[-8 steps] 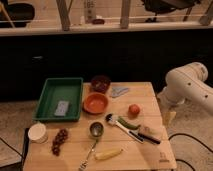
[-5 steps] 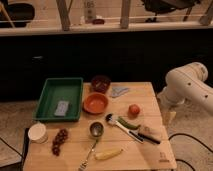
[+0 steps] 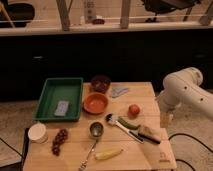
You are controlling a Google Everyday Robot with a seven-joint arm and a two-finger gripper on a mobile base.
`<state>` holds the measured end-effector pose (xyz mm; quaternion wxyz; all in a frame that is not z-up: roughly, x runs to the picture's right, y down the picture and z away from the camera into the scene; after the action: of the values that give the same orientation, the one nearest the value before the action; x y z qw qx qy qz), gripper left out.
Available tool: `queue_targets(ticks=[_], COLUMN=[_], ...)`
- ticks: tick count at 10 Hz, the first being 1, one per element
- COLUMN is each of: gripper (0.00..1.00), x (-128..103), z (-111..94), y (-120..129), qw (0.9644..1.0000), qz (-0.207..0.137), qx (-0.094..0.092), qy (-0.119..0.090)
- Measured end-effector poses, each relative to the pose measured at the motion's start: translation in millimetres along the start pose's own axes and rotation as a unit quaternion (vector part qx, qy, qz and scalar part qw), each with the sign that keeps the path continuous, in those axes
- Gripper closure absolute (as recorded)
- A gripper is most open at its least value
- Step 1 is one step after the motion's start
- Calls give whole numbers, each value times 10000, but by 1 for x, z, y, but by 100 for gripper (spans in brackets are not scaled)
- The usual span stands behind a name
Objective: Place apple in red bowl
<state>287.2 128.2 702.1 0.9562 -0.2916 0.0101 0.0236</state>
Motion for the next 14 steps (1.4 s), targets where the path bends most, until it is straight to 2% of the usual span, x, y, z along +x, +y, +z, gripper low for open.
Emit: queue_targets(ticks=[14], gripper=[20], x=[-17], z=[44], y=[-19], qw=[9994], qz=[-149], qx=[-200], qy=[-221])
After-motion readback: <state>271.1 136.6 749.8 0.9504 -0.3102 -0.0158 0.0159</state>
